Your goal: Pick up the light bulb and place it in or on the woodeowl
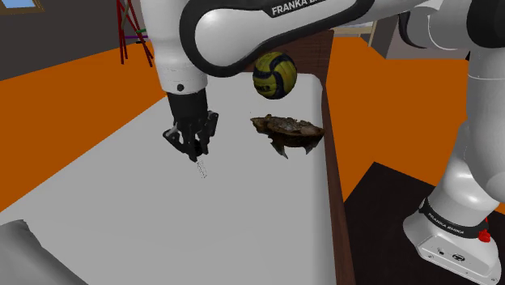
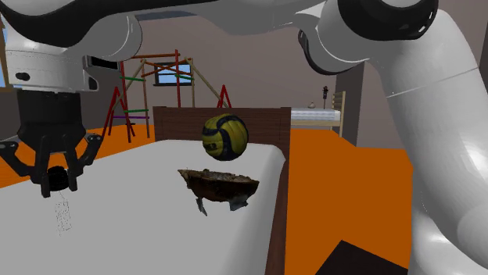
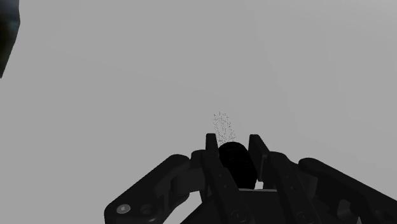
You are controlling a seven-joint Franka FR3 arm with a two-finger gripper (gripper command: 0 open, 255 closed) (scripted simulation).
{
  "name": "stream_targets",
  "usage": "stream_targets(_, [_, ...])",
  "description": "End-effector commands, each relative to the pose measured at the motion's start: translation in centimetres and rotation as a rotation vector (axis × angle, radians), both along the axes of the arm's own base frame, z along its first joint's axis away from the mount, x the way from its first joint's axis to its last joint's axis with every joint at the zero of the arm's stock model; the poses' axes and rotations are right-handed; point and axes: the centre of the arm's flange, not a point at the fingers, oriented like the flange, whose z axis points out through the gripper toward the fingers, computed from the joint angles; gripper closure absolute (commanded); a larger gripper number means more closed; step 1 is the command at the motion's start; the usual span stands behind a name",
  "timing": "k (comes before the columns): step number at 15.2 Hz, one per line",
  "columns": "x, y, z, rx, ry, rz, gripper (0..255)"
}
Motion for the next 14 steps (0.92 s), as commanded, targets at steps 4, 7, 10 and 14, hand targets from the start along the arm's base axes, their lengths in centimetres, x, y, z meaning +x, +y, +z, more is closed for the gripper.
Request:
stream_targets(4, [0.1,0.0,2.6,0.000,0.000,0.000,255])
stream_targets(7, [0.1,0.0,4.2,0.000,0.000,0.000,255])
stream_targets(10, [0.1,0.0,5.8,0.000,0.000,0.000,255])
stream_targets(14, [0.1,0.0,7.9,0.000,0.000,0.000,255])
